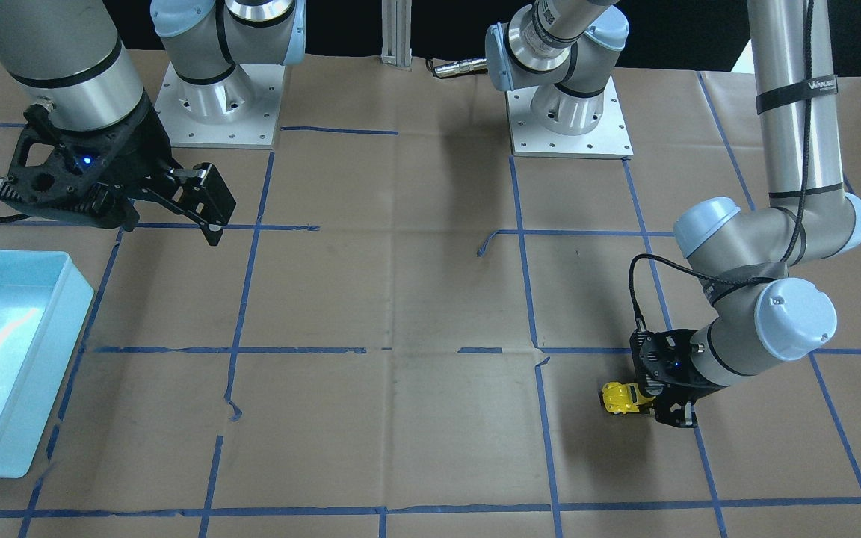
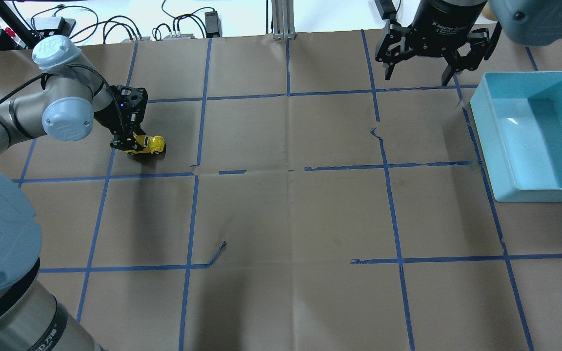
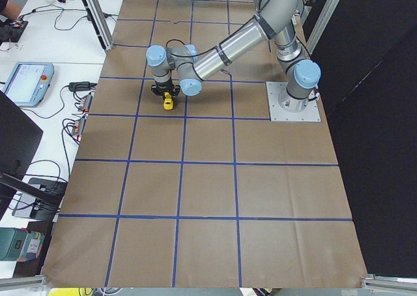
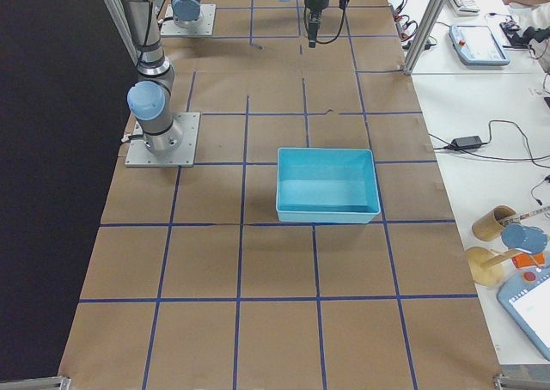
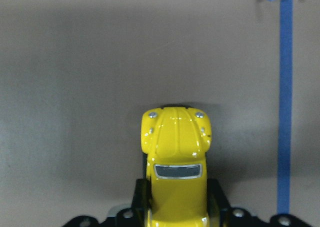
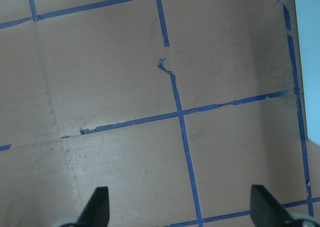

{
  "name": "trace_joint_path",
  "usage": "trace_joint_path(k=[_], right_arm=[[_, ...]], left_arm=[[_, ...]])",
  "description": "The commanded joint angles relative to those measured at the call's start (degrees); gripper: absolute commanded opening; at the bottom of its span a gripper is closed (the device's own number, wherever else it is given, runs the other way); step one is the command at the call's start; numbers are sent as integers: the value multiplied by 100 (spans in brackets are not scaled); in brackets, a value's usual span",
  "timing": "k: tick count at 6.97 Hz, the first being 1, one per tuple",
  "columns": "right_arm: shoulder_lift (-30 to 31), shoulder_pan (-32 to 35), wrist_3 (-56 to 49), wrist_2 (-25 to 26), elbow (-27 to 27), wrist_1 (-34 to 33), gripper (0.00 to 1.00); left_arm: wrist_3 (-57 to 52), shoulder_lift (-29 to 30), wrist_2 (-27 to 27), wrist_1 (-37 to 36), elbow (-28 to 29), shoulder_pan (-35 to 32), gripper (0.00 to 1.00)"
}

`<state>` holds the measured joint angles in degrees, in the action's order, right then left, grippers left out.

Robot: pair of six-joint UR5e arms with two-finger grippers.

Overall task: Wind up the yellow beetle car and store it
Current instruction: 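Keep dragging the car backward toward the robot to wind it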

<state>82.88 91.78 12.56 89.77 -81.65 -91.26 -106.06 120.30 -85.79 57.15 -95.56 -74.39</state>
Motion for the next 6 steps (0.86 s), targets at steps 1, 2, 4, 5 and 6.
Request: trace_joint_path(k=[1,2,4,5,6], right_arm=[[0,-3,1,-3,-9,-5,100],[0,-3,1,-3,-9,-5,100],[0,-3,1,-3,-18,-5,100],[0,-3,10,-3,-9,-5,100],[0,-3,1,-3,-9,-5,100]], left_arm=[[-159,28,10,-20,-50,56,1],[-187,28,19,-29,-50,82,1],[-240,37,10,-73,-50,100,1],[-266,37,1,-73,-42,100,1],[-362,46,1,-81,-42,117,1]])
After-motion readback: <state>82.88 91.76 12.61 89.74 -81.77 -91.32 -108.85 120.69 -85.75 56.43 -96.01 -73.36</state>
